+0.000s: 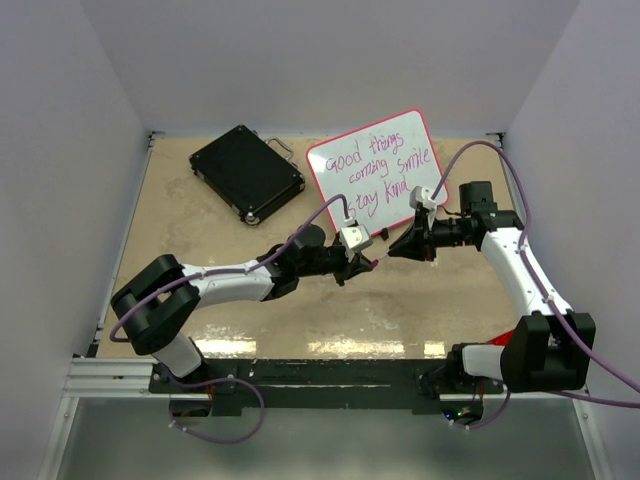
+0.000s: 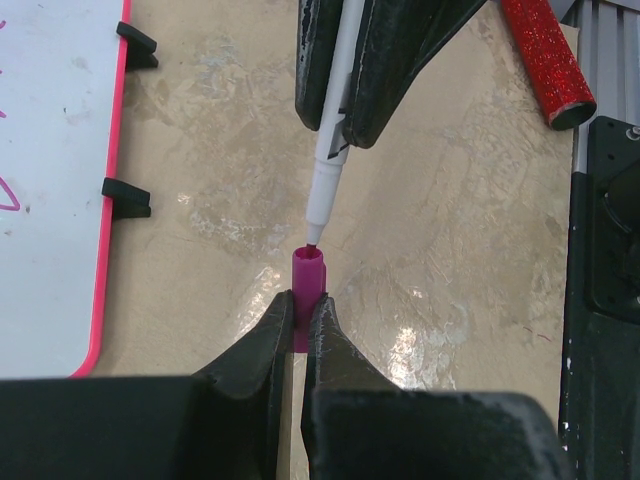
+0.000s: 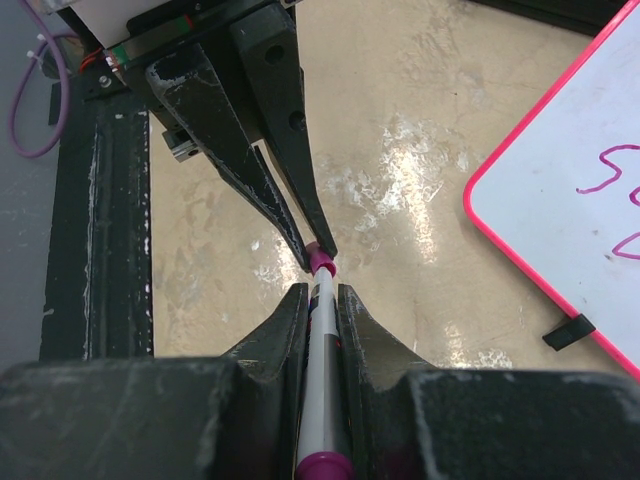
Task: Write a sentence on the whiteboard
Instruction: Insert the pen cap into the whiteboard marker.
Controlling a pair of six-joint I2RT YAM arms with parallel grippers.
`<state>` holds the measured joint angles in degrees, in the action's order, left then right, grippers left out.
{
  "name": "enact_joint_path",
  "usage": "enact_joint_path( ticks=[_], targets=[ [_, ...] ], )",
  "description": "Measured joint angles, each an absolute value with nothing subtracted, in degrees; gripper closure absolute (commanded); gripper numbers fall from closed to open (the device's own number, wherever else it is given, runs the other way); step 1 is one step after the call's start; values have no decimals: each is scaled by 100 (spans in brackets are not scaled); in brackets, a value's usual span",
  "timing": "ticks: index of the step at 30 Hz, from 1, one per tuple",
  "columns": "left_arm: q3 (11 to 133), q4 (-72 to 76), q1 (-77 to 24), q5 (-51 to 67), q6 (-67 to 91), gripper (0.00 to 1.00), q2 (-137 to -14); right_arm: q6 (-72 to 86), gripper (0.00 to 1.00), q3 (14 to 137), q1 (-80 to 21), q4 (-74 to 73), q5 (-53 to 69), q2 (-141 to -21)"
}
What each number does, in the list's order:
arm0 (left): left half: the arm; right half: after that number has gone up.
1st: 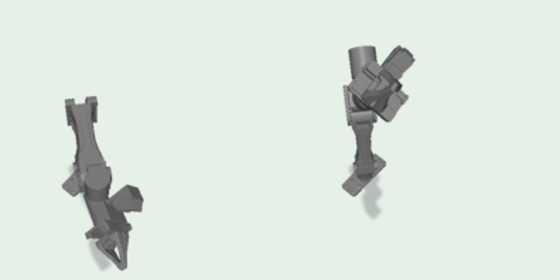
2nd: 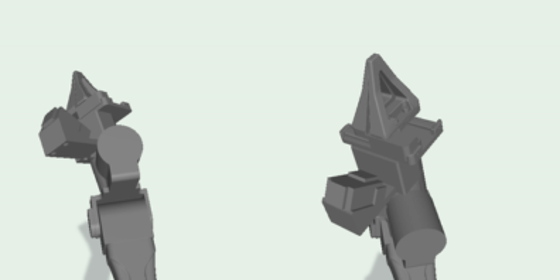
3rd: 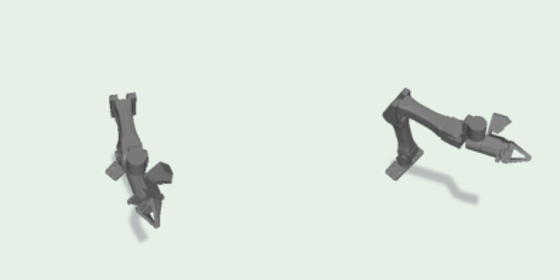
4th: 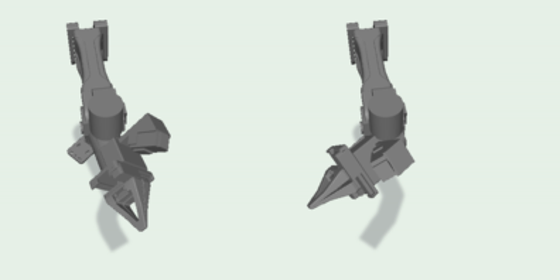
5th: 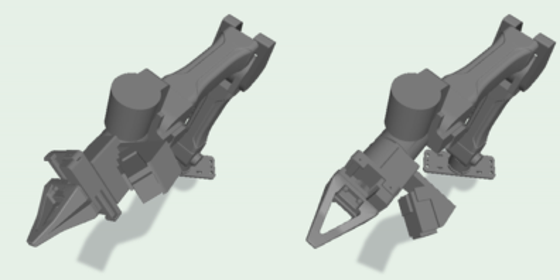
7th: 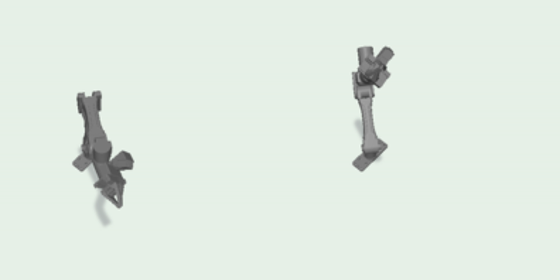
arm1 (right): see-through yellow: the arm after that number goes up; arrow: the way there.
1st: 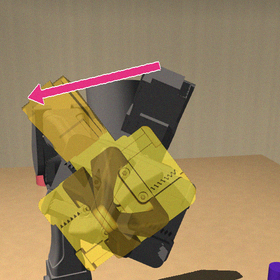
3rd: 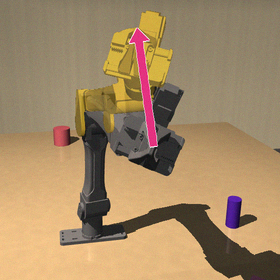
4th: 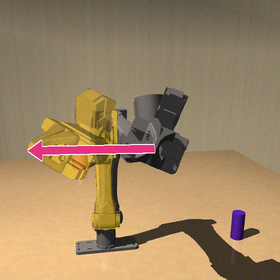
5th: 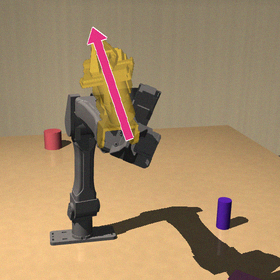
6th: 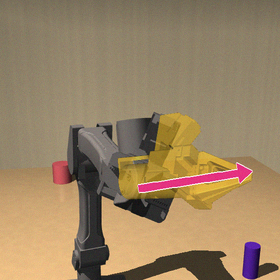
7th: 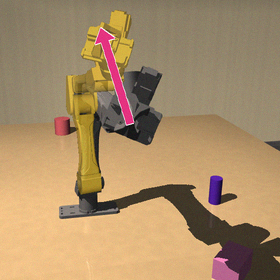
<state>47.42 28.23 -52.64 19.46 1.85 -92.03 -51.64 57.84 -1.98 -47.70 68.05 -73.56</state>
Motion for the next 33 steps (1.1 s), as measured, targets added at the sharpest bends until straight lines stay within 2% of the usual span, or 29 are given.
enact_joint_path(
  ticks=[21, 33],
  targets=[
    [4995, 2738, -5266, 1964, 167, 100, -9203, -5089, 100, 5784, -237, -4665, 6807, -7465],
    [5332, 2193, -5262, 2147, -399, 100, -9203, -5170, 100, 5863, -338, -4766, 6932, -7817]
  ],
)
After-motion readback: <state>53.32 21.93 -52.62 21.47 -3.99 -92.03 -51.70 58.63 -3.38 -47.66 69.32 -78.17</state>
